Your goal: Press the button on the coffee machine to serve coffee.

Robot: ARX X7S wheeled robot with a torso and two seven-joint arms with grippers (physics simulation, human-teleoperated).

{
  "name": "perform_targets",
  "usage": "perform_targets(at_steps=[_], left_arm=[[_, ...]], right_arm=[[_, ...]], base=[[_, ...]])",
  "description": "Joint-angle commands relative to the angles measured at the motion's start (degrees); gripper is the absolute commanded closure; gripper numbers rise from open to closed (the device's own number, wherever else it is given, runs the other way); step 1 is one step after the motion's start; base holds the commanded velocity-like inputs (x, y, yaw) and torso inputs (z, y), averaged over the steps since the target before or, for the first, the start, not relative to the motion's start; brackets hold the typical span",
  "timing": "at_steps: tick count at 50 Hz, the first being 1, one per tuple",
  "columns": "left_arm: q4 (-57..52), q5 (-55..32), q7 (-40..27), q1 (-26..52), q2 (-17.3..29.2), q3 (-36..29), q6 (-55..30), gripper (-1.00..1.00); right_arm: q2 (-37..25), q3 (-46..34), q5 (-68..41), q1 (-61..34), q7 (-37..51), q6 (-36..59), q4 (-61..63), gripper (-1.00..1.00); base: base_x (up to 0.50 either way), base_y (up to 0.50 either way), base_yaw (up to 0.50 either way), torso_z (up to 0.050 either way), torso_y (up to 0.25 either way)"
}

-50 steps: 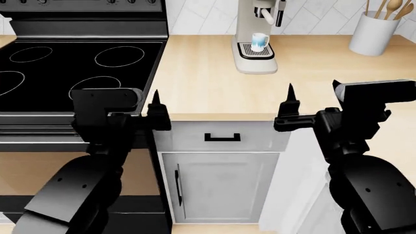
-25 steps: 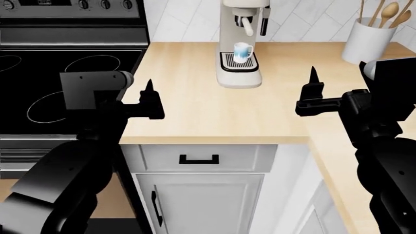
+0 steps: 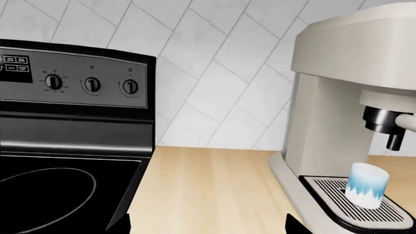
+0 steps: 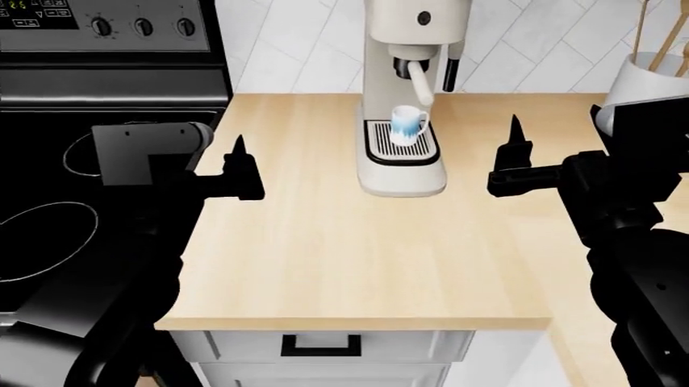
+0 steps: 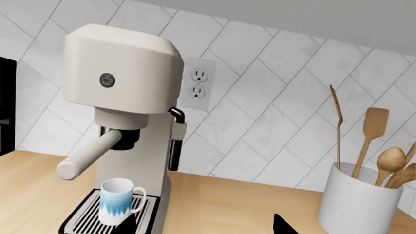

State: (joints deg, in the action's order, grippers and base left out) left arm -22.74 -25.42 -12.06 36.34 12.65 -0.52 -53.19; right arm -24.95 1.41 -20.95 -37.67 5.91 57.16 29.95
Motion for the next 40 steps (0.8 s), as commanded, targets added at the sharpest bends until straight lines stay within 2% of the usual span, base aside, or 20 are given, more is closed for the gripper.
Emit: perform_targets(at_steps=[1, 14, 22, 30, 37, 40], left_arm=[[0.3, -0.2, -0.1, -0.3, 0.5, 0.1, 0.6, -1.0], [0.4, -0.6, -0.4, 0.0, 0.9, 0.2, 0.8, -1.0], [0.3, -0.9, -0.6, -0.1, 1.1, 0.1, 1.0, -1.0], [0.7, -0.8, -0.7, -0.5, 1.2, -0.2, 1.5, -1.0], [1.0, -0.8, -0.7, -0.9, 1.3, -0.6, 1.8, -1.0], [0.9, -0.9, -0.8, -0.9, 1.4, -0.7, 1.8, -1.0]], right_arm=[[-0.3, 0.1, -0.2, 0.4, -0.2, -0.4, -0.2, -1.0], [-0.5, 1.8, -1.2, 1.7, -0.4, -0.8, 0.4, -1.0], [-1.0, 2.1, -1.5, 1.5, 0.0, 0.5, 1.4, -1.0], [-0.9, 2.6, -2.3, 1.1, 1.2, 3.7, 3.2, -1.0], [2.0, 5.3, -7.6, -5.4, 2.5, 14.1, 8.5, -1.0], [4.0, 8.0, -10.7, -10.7, 4.5, 23.7, 11.2, -1.0]], base=[[0.5, 0.0, 0.0, 0.0, 0.0], [0.47, 0.0, 0.0, 0.0, 0.001], [0.42, -0.18, 0.0, 0.0, 0.001], [0.06, 0.0, 0.0, 0.0, 0.001], [0.0, 0.0, 0.0, 0.0, 0.0], [0.0, 0.0, 0.0, 0.0, 0.0]])
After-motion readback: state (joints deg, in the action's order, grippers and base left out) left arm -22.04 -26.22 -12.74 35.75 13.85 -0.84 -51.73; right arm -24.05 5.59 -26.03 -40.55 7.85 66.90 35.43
